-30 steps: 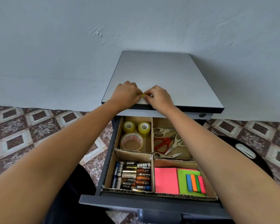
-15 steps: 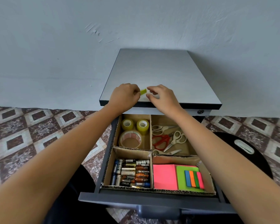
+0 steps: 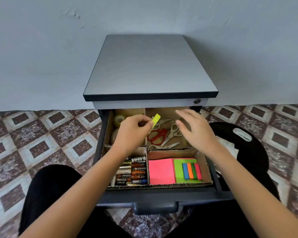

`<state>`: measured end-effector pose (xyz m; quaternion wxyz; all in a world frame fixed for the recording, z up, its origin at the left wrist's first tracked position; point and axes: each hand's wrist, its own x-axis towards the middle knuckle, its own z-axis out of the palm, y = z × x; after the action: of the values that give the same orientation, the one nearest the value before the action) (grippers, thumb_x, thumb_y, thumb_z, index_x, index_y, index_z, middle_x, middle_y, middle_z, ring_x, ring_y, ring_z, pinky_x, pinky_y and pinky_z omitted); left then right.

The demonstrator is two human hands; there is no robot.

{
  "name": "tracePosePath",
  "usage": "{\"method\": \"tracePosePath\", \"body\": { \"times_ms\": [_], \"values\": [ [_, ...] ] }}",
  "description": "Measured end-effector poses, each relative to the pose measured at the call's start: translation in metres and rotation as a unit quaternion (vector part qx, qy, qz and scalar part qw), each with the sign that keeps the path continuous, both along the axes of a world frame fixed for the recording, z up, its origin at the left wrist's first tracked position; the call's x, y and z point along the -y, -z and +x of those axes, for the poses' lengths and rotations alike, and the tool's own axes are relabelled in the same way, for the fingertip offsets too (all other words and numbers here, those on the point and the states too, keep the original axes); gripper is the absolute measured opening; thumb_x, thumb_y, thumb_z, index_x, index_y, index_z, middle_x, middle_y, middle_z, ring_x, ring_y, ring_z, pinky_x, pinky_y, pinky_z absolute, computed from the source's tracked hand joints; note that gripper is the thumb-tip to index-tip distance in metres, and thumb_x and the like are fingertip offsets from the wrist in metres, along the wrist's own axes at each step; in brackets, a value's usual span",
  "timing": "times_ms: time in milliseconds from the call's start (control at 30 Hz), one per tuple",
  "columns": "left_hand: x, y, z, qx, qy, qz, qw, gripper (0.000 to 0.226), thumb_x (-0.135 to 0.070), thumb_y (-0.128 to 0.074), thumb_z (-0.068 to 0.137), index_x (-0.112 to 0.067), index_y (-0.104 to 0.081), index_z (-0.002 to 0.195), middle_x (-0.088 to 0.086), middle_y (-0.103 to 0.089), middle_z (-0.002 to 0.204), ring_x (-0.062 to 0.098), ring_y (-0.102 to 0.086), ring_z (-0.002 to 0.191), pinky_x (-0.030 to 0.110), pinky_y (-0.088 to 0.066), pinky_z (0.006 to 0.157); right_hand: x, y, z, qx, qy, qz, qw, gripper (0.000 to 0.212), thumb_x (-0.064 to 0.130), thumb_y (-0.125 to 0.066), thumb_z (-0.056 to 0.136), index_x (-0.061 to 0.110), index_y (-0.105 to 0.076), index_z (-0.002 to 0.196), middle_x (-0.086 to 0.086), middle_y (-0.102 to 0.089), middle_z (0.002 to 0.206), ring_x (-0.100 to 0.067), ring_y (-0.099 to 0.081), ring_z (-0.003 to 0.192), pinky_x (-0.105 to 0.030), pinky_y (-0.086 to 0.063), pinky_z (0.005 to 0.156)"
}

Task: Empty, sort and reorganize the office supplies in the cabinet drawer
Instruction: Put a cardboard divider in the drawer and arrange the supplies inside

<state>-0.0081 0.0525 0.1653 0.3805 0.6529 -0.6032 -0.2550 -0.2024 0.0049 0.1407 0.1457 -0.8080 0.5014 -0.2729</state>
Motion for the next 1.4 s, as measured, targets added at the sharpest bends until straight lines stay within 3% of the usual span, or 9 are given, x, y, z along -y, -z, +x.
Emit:
{"method": "tracePosePath", "body": {
  "times_ms": [200,400,500,667,833,1000,1200,1400],
  "values": [
    [-0.019,0.029,-0.034,-0.017,0.024,0.068,0.997,0.010,-0.023,-0.060,0.089,-0.023,-0.069,0.086,-0.020,-0.061,0.075,-0.007,-0.054,0.070,0.001,-0.038,0.059,-0.014,0.034,-0.034,-0.047,0.047,0.019,0.998,0.041,0.018,-0.055,0.094,0.004,-0.053,0.132,-0.013,-0.050,0.136,-0.026,-0.042,0.130,-0.023,-0.024,0.106],
    [-0.028,0.055,-0.067,-0.008,0.046,0.141,0.989,0.013,-0.022,-0.059,0.089,-0.017,-0.071,0.086,-0.012,-0.060,0.073,0.001,-0.053,0.069,0.005,-0.035,0.056,-0.023,0.057,-0.047,-0.055,0.097,0.095,0.989,0.051,0.027,-0.045,0.098,0.009,-0.034,0.145,-0.008,-0.027,0.154,-0.021,-0.023,0.142,-0.032,-0.020,0.114],
    [-0.029,0.063,-0.077,0.002,0.038,0.177,0.983,0.015,-0.022,-0.058,0.089,-0.016,-0.072,0.091,-0.005,-0.067,0.083,0.007,-0.057,0.078,0.014,-0.037,0.065,-0.022,0.060,-0.046,-0.029,0.106,0.117,0.987,0.052,0.028,-0.042,0.099,0.010,-0.030,0.147,-0.004,-0.022,0.156,-0.018,-0.019,0.143,-0.029,-0.018,0.114],
    [-0.030,0.071,-0.088,0.026,0.022,0.201,0.979,0.019,-0.018,-0.056,0.090,-0.010,-0.071,0.098,0.002,-0.070,0.101,0.011,-0.059,0.089,0.009,-0.031,0.065,-0.023,0.062,-0.046,-0.013,0.112,0.124,0.986,0.052,0.028,-0.041,0.100,0.009,-0.030,0.146,-0.002,-0.020,0.156,-0.016,-0.018,0.144,-0.031,-0.019,0.116],
    [-0.030,0.076,-0.090,0.043,0.004,0.210,0.977,0.015,-0.017,-0.057,0.089,-0.008,-0.068,0.093,0.004,-0.069,0.094,0.014,-0.060,0.083,0.011,-0.032,0.063,-0.023,0.063,-0.046,-0.005,0.114,0.120,0.986,0.052,0.027,-0.041,0.100,0.009,-0.030,0.146,-0.002,-0.021,0.156,-0.016,-0.019,0.143,-0.032,-0.019,0.116],
    [-0.028,0.080,-0.092,0.041,0.017,0.223,0.974,0.006,-0.016,-0.058,0.088,-0.014,-0.057,0.083,-0.006,-0.056,0.070,0.005,-0.048,0.057,0.007,-0.034,0.054,-0.023,0.064,-0.047,-0.002,0.111,0.124,0.986,0.052,0.028,-0.041,0.100,0.009,-0.029,0.147,-0.001,-0.020,0.156,-0.016,-0.019,0.143,-0.035,-0.021,0.117],
    [-0.026,0.085,-0.093,0.062,0.014,0.233,0.970,0.009,-0.020,-0.059,0.087,-0.012,-0.063,0.087,-0.003,-0.059,0.079,0.010,-0.051,0.072,0.016,-0.033,0.061,-0.022,0.065,-0.047,0.002,0.111,0.122,0.986,0.051,0.027,-0.041,0.100,0.009,-0.030,0.146,-0.001,-0.021,0.156,-0.015,-0.019,0.143,-0.032,-0.020,0.115],
    [-0.026,0.084,-0.095,0.061,0.020,0.249,0.966,0.018,-0.019,-0.059,0.086,-0.004,-0.070,0.084,0.007,-0.068,0.083,0.020,-0.059,0.076,0.021,-0.040,0.064,-0.023,0.064,-0.047,0.007,0.114,0.128,0.985,0.051,0.027,-0.041,0.100,0.010,-0.029,0.147,0.001,-0.019,0.156,-0.014,-0.018,0.143,-0.032,-0.020,0.115]
  ]
}}
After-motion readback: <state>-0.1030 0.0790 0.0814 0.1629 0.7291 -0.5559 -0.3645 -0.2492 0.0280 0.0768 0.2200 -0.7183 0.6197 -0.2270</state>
